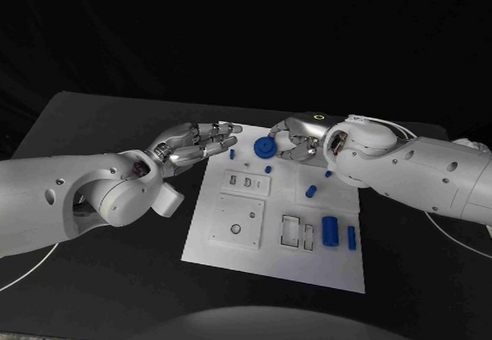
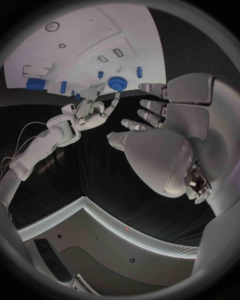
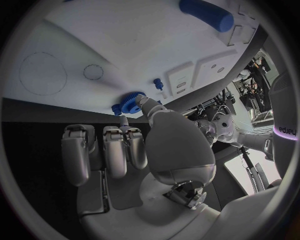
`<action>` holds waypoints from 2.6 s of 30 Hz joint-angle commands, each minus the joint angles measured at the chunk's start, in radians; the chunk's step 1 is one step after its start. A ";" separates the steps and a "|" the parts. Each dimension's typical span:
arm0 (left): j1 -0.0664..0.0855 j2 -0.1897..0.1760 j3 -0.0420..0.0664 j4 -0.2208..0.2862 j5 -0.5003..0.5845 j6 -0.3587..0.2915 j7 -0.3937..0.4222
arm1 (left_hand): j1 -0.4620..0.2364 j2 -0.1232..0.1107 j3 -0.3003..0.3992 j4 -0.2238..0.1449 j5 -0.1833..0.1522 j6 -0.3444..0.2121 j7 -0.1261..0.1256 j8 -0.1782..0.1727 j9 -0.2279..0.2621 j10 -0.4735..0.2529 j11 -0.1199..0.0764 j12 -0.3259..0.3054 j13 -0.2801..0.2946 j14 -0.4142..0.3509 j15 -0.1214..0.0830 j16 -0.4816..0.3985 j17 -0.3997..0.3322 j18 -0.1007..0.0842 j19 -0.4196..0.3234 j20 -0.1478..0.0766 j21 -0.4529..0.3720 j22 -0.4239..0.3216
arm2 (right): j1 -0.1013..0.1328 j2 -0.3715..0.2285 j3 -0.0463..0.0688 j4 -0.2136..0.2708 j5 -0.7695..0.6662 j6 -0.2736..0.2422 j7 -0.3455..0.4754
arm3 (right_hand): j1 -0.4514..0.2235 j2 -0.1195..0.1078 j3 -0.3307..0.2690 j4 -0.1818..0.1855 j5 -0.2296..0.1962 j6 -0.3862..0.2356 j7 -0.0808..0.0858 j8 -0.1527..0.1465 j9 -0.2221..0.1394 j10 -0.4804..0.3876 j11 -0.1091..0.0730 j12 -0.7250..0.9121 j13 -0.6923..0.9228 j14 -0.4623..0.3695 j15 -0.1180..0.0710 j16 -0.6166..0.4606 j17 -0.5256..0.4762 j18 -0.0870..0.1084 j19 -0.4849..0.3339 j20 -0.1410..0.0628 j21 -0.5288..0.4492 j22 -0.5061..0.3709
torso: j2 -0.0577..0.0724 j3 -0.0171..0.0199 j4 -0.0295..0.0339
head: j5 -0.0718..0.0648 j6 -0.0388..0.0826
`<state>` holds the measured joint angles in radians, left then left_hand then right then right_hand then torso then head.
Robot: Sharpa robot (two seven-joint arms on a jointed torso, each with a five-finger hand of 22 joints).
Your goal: Assemble the parts on the task board
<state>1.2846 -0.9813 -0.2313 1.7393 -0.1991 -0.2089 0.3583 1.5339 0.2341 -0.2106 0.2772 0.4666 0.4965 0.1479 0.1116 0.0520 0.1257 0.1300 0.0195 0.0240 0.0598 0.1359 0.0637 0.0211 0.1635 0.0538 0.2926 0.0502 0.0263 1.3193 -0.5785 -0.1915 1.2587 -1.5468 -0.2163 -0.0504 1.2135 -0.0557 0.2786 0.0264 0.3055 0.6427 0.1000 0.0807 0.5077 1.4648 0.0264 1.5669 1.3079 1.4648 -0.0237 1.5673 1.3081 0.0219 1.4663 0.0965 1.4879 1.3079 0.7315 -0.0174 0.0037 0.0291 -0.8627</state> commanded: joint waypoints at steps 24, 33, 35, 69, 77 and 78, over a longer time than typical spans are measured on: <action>0.000 0.014 0.000 -0.006 0.007 0.028 0.006 | 0.013 0.001 0.008 0.001 0.006 0.001 0.010 0.007 0.002 0.029 0.004 0.010 0.005 0.006 0.010 0.014 0.002 0.010 0.011 0.001 0.006 0.002 | -0.018 -0.010 0.000 0.002 0.012 0.045 0.007 | 0.006 0.027 0.002 0.007 0.032 0.180 -0.002 0.023 -0.059 0.106 -0.012 0.004 0.263 0.106 -0.013 0.003 0.263 0.011 0.009 -0.021 -0.019 0.210 | -0.001 -0.0005 0.0029 | -0.005 0.006; 0.000 0.013 0.000 -0.006 0.007 0.028 0.006 | 0.014 0.001 0.008 0.001 0.006 0.001 0.011 0.008 0.002 0.036 0.005 0.011 0.006 0.008 0.011 0.016 0.003 0.009 0.012 0.001 0.006 0.002 | -0.021 -0.030 0.000 0.009 0.017 0.004 0.028 | 0.019 0.029 -0.013 -0.009 0.020 0.265 -0.006 0.089 -0.001 0.106 -0.014 0.004 0.263 0.106 -0.013 0.003 0.263 0.010 0.013 -0.020 -0.018 0.213 | 0.001 0.0000 0.0011 | 0.001 0.007; 0.000 0.012 0.000 -0.007 0.008 0.028 0.006 | 0.014 0.001 0.008 0.001 0.006 0.001 0.011 0.008 0.002 0.036 0.005 0.011 0.006 0.008 0.011 0.016 0.003 0.009 0.012 0.001 0.006 0.002 | -0.022 -0.038 0.000 0.014 0.020 -0.015 0.036 | 0.023 0.030 -0.019 -0.013 0.017 0.261 -0.007 0.099 0.017 0.106 -0.015 0.004 0.263 0.106 -0.015 0.003 0.263 0.010 0.014 -0.021 -0.017 0.214 | 0.001 0.0002 0.0009 | 0.001 0.008; -0.001 0.002 0.000 -0.001 0.010 0.021 0.014 | 0.019 -0.006 0.013 0.006 0.007 0.009 0.022 0.012 0.003 0.147 0.026 0.063 0.023 0.032 0.019 0.048 0.009 0.000 0.023 0.001 0.012 0.003 | 0.074 -0.398 -0.005 0.221 0.099 -0.175 0.071 | 0.034 0.005 -0.057 0.061 -0.123 0.168 -0.020 0.001 -0.077 0.011 -0.037 -0.131 0.126 0.079 -0.038 -0.043 0.210 0.021 -0.007 -0.042 -0.079 0.200 | -0.002 0.0010 0.0051 | -0.025 0.009; -0.002 0.011 0.000 -0.007 0.010 0.026 0.015 | 0.020 -0.006 0.014 0.006 0.007 0.009 0.022 0.012 0.003 0.151 0.027 0.067 0.023 0.035 0.020 0.051 0.009 0.000 0.025 0.001 0.014 0.004 | 0.023 -0.466 -0.007 0.197 0.279 -0.275 0.229 | 0.039 0.003 -0.075 0.091 -0.039 0.087 -0.010 0.020 -0.065 0.047 -0.025 -0.064 0.192 0.066 -0.029 -0.061 0.191 0.027 -0.026 -0.037 -0.108 0.195 | -0.003 -0.0011 -0.0010 | -0.045 0.021; -0.002 0.012 0.000 -0.008 0.010 0.027 0.015 | 0.020 -0.006 0.014 0.006 0.007 0.009 0.022 0.012 0.003 0.151 0.027 0.067 0.023 0.035 0.020 0.051 0.009 0.000 0.025 0.001 0.014 0.004 | 0.014 -0.468 -0.007 0.190 0.305 -0.281 0.248 | 0.043 0.006 -0.077 0.098 -0.036 0.069 -0.009 0.044 -0.047 0.045 -0.025 -0.063 0.194 0.062 -0.027 -0.065 0.187 0.029 -0.033 -0.037 -0.117 0.194 | -0.004 -0.0013 -0.0025 | -0.044 0.022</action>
<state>1.2824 -0.9721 -0.2318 1.7313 -0.1922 -0.1977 0.3591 1.5458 0.2303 -0.2023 0.2855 0.4702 0.5003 0.1589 0.1193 0.0541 0.2667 0.1572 0.0813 0.0460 0.0884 0.1572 0.1101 0.0293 0.1636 0.0717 0.2962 0.0581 0.0286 1.3390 -1.0456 -0.1987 1.4536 -1.3567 -0.4312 0.0865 1.2481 -0.0508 0.2028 0.1196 0.2670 0.7180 0.0909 0.1147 0.4540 1.4671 -0.0036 1.5012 1.3073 1.4666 -0.0540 1.5048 1.3073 0.0376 1.4386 0.0590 1.3746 1.3080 0.7291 -0.0173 0.0058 -0.0128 -0.8443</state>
